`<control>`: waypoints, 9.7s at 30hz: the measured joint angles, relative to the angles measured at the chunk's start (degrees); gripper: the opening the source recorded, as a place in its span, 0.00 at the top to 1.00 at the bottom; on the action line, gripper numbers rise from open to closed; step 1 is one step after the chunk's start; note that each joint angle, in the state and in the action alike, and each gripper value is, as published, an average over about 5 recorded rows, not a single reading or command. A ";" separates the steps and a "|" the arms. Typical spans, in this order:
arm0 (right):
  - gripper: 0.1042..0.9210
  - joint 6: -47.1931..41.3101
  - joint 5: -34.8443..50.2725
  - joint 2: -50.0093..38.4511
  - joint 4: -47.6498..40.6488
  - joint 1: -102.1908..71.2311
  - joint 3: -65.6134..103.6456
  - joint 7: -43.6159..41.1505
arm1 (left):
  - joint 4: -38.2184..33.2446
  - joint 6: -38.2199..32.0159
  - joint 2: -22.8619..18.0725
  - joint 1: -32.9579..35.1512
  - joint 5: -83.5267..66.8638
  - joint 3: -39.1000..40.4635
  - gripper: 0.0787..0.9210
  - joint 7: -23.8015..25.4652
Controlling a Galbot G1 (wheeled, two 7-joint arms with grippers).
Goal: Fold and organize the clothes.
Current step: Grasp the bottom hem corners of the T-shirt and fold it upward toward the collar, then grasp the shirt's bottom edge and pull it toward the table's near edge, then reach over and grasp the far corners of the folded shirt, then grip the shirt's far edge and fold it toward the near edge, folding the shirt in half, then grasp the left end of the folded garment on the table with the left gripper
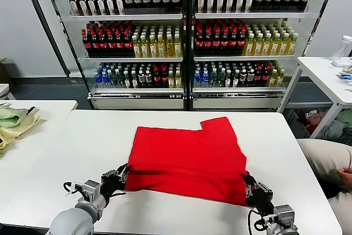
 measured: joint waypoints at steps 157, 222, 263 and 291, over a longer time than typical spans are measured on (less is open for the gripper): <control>0.53 -11.69 3.27 15.06 -52.13 55.65 -15.09 4.35 | 31.04 2.86 -1.58 -28.94 -4.03 5.50 0.30 17.46; 0.99 -12.55 6.99 2.95 0.36 10.04 -3.88 6.56 | 0.23 -1.21 8.34 5.77 -12.10 -8.09 1.00 8.60; 0.12 -11.93 -4.34 6.32 11.02 -4.07 -3.00 6.11 | -6.36 1.54 -2.95 6.88 -16.01 -0.26 0.12 -22.45; 0.12 -11.89 -5.65 6.43 11.11 -4.58 -3.43 5.98 | -6.42 -0.48 -8.51 7.65 -14.37 2.83 0.90 -26.63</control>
